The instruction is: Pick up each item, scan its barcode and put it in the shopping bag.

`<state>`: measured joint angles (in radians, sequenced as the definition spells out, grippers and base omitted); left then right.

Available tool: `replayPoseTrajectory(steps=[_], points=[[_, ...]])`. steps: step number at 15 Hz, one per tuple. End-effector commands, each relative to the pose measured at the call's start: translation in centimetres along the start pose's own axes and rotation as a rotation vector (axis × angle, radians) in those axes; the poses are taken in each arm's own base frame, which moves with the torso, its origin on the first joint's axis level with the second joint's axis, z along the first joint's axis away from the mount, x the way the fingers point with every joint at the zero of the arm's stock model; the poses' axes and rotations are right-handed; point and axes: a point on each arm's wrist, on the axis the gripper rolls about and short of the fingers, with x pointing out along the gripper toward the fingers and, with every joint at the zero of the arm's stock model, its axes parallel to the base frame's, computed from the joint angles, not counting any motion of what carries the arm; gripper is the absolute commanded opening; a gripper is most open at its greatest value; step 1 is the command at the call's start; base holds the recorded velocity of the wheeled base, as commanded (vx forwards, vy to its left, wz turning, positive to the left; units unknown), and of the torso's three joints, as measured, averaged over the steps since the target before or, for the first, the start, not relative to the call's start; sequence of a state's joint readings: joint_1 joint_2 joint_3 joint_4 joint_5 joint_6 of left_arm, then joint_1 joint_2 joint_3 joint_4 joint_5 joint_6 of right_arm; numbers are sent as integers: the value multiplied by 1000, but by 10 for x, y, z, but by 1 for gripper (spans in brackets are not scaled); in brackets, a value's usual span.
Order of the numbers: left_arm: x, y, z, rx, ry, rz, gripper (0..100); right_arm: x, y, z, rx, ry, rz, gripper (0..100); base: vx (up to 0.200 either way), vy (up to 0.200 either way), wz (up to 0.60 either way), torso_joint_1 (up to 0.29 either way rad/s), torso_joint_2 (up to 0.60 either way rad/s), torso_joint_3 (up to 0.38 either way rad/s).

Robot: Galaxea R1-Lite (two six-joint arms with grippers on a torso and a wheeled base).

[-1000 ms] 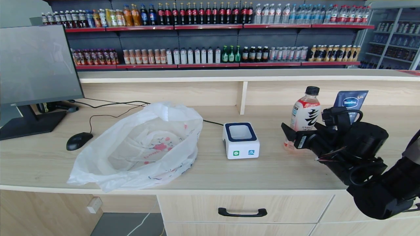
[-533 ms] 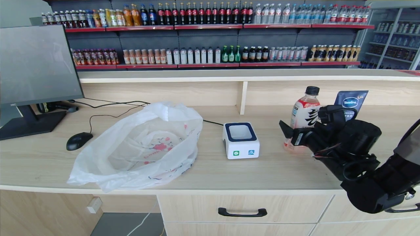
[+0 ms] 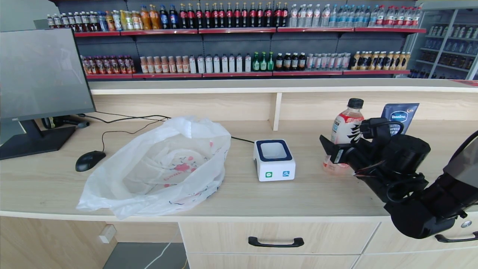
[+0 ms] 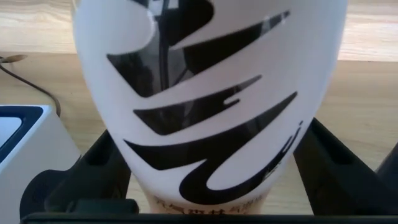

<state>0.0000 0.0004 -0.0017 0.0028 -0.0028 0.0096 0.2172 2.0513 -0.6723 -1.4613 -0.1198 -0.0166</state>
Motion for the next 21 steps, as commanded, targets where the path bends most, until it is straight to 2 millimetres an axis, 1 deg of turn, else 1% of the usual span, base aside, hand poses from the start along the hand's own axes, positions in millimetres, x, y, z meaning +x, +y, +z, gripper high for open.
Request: replayPoseTrajectory(steps=[1, 10, 13, 15, 16, 17, 18, 21], points=[[0, 0, 0, 0, 0, 1, 100, 0, 0, 0, 0, -2, -1, 0, 0, 0, 0, 0, 0, 0], [0, 0, 0, 0, -1, 0, 100, -2, -1, 5, -3, -16, -1, 0, 0, 0, 0, 0, 0, 0], [0, 0, 0, 0, 0, 0, 100, -4, -1, 16, -4, -48, -2, 0, 0, 0, 0, 0, 0, 0], [0, 0, 0, 0, 0, 0, 100, -8, -2, 29, -2, -80, -3, 0, 0, 0, 0, 0, 0, 0], [0, 0, 0, 0, 0, 0, 100, -8, -2, 29, -2, -80, -3, 0, 0, 0, 0, 0, 0, 0], [0, 0, 0, 0, 0, 0, 100, -13, -3, 42, -2, -115, -4, 0, 0, 0, 0, 0, 0, 0], [0, 0, 0, 0, -1, 0, 100, -14, -3, 48, -4, -145, -5, 0, 0, 0, 0, 0, 0, 0], [0, 0, 0, 0, 0, 0, 100, -17, -3, 55, -36, -232, -4, 0, 0, 0, 0, 0, 0, 0]])
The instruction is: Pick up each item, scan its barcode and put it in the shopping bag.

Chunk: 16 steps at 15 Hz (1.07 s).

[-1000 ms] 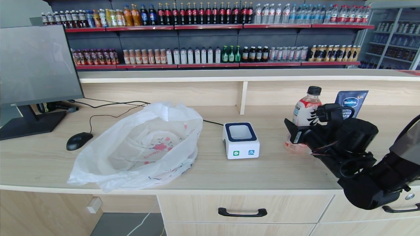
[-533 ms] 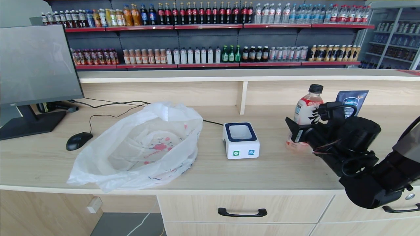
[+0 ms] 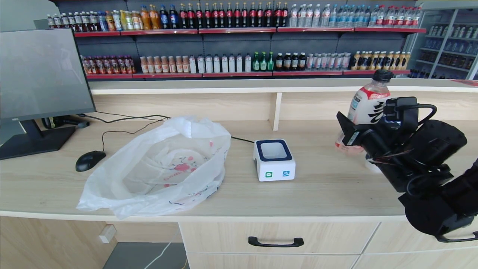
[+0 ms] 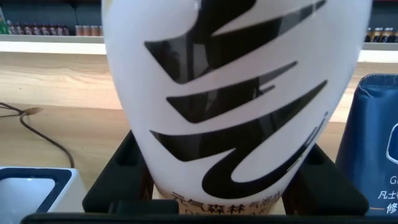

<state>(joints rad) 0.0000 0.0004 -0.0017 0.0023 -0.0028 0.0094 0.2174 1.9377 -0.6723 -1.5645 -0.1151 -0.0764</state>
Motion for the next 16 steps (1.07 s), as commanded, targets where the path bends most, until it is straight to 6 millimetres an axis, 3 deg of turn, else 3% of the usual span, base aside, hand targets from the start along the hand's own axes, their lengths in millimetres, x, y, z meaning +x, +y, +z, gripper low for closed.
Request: replayPoseTrajectory(steps=[1, 6, 16], points=[[0, 0, 0, 0, 0, 0, 100, -2, 0, 6, -1, -18, 2, 0, 0, 0, 0, 0, 0, 0], [0, 0, 0, 1, 0, 0, 100, -16, 9, 31, 16, -70, 40, 0, 0, 0, 0, 0, 0, 0], [0, 0, 0, 0, 0, 0, 100, -96, 28, 41, 41, 28, 211, 0, 0, 0, 0, 0, 0, 0]])
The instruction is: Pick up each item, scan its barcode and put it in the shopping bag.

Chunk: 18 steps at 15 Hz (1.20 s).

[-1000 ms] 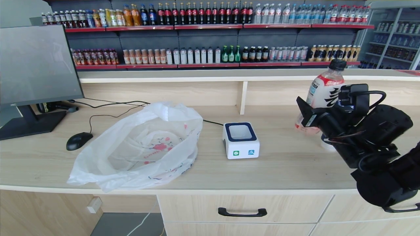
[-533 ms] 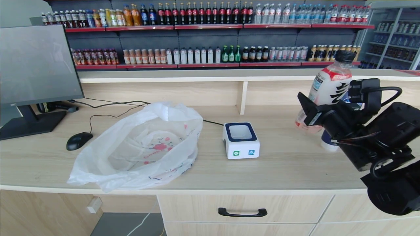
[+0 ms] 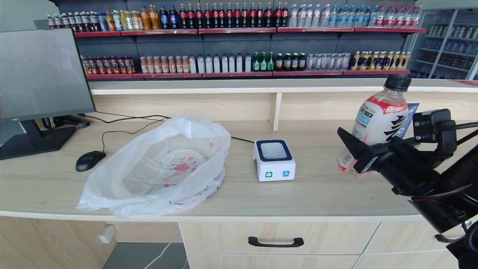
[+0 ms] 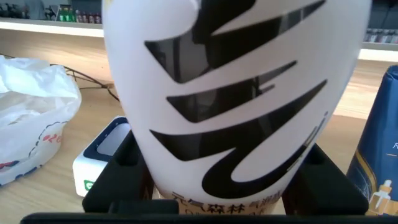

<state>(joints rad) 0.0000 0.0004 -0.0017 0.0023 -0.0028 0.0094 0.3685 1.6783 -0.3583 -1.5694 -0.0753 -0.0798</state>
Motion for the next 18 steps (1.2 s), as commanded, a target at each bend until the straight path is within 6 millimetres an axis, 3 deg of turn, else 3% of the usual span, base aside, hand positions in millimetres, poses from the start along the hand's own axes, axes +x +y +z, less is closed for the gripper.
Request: replayPoseTrajectory(steps=[1, 6, 13, 18], points=[[0, 0, 0, 0, -1, 0, 100, -23, 10, 7, 10, 1, 54, 0, 0, 0, 0, 0, 0, 0], [0, 0, 0, 1, 0, 0, 100, -73, 16, -1, 44, 92, 127, 0, 0, 0, 0, 0, 0, 0], [0, 0, 0, 0, -1, 0, 100, -84, 49, 6, 286, 103, 308, 0, 0, 0, 0, 0, 0, 0], [0, 0, 0, 0, 0, 0, 100, -80, 54, 8, 440, 122, 387, 0, 0, 0, 0, 0, 0, 0]])
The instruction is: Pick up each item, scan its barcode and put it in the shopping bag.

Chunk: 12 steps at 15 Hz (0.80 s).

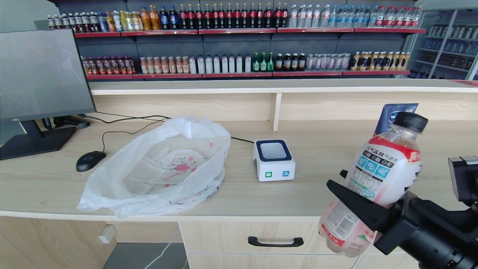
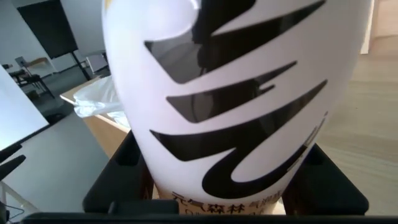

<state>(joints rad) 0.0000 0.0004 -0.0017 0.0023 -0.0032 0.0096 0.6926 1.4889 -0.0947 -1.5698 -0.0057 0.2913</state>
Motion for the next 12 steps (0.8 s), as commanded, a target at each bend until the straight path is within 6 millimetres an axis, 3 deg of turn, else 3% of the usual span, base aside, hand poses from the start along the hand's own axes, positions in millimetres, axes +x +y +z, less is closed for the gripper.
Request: replayPoseTrajectory(steps=[1, 7, 12], points=[[0, 0, 0, 0, 0, 0, 100, 4, 1, 1, 28, -5, 18, 0, 0, 0, 0, 0, 0, 0], [0, 0, 0, 1, 0, 0, 100, 8, 5, 3, 191, 26, 139, 0, 0, 0, 0, 0, 0, 0], [0, 0, 0, 0, 0, 0, 100, 26, 10, 4, 200, 41, 234, 0, 0, 0, 0, 0, 0, 0]])
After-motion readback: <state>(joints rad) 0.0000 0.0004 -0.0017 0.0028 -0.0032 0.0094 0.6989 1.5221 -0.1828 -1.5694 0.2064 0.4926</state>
